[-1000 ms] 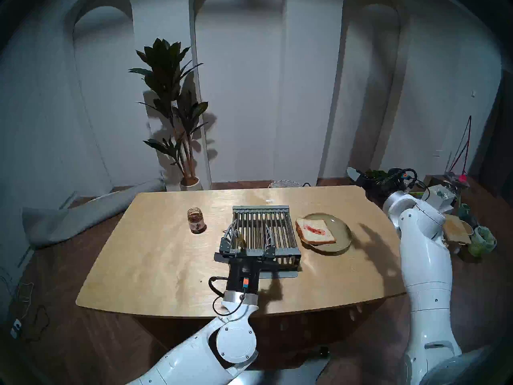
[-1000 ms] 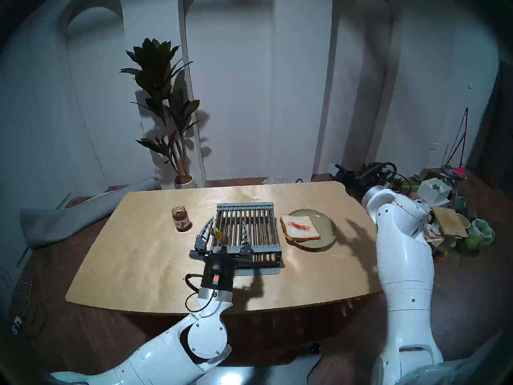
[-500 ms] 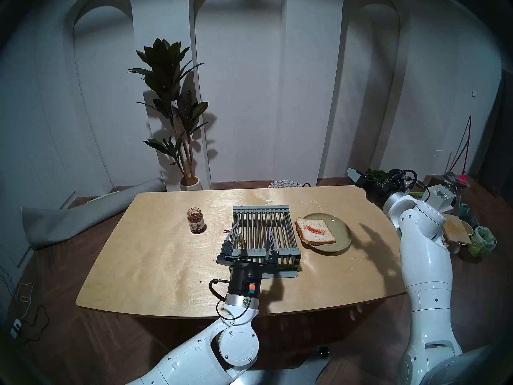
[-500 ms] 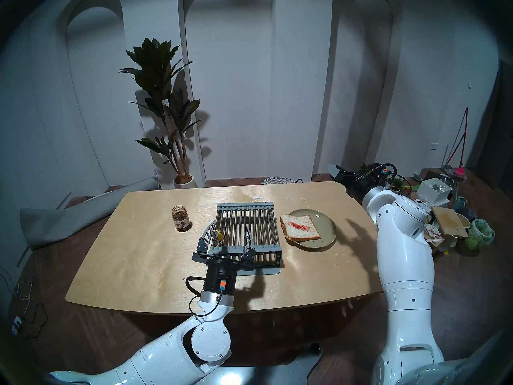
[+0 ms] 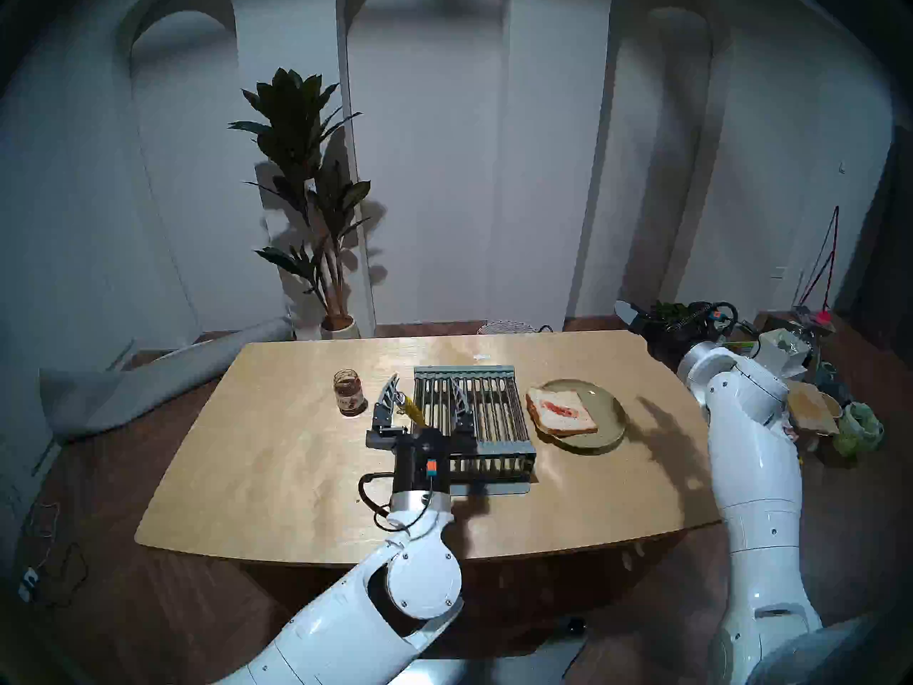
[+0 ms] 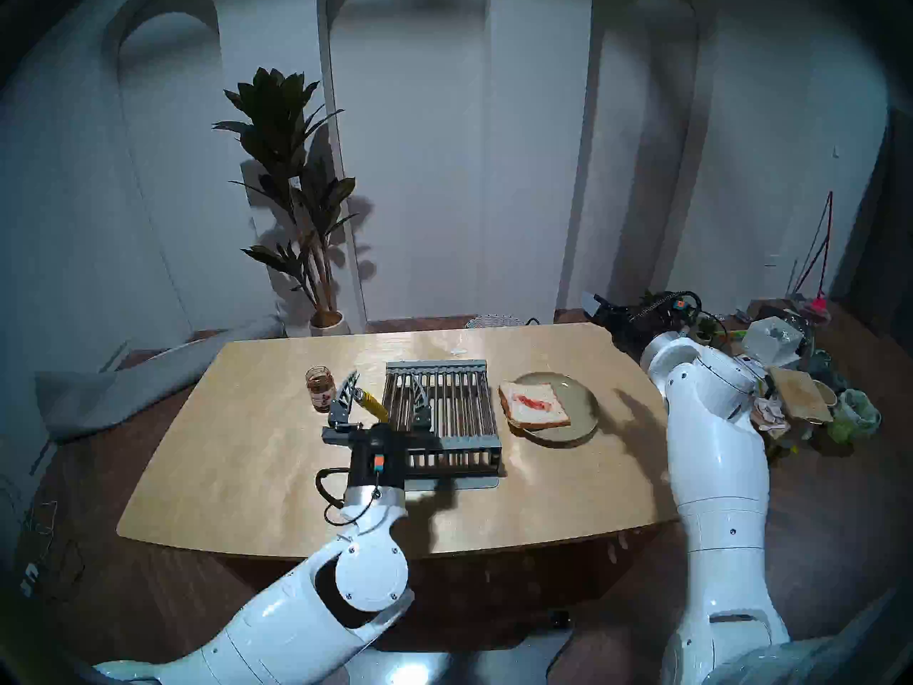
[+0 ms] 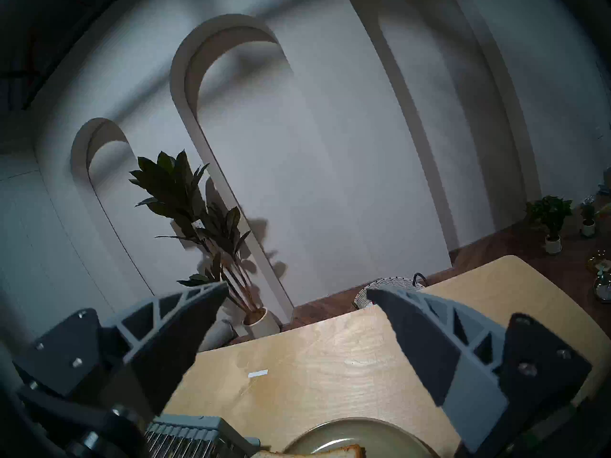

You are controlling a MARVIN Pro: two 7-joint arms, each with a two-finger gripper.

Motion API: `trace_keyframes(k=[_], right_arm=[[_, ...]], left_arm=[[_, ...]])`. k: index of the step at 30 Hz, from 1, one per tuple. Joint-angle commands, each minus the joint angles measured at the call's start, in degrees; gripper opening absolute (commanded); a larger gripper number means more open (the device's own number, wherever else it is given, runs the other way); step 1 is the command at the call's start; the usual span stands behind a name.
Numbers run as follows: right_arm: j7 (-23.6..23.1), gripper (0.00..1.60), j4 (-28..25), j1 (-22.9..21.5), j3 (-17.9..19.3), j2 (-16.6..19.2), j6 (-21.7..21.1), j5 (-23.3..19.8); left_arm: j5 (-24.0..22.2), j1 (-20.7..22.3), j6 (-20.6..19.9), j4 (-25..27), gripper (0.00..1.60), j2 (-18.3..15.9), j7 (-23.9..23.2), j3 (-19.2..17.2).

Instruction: Spread jam over the slice of bread with the knife

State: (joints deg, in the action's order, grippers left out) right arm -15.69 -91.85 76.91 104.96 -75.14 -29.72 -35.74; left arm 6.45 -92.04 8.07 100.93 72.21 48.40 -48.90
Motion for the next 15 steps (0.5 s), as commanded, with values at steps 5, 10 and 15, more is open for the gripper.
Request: trace_keyframes(k=[5,10,15], right_arm=[[0.5,1.6,-0.3,-1.6,0.0,0.1,1.1,0.3],[0.5,1.6,-0.2,-1.6,-0.1,0.3,1.3,0.5],[0.4,1.6,-0.1,-1.5,0.0,0.4,1.4,0.5]], left_arm=[[-14.8,-1.7,-9.6,9.5,1.6,-0.6,-6.6,-3.5],[-14.2,-1.5,-15.2,10.7,1.6,-3.4,-6.5,-2.4],[-8.4,-0.5,-21.1,10.4,1.6,-5.9,-4.7,-0.1]])
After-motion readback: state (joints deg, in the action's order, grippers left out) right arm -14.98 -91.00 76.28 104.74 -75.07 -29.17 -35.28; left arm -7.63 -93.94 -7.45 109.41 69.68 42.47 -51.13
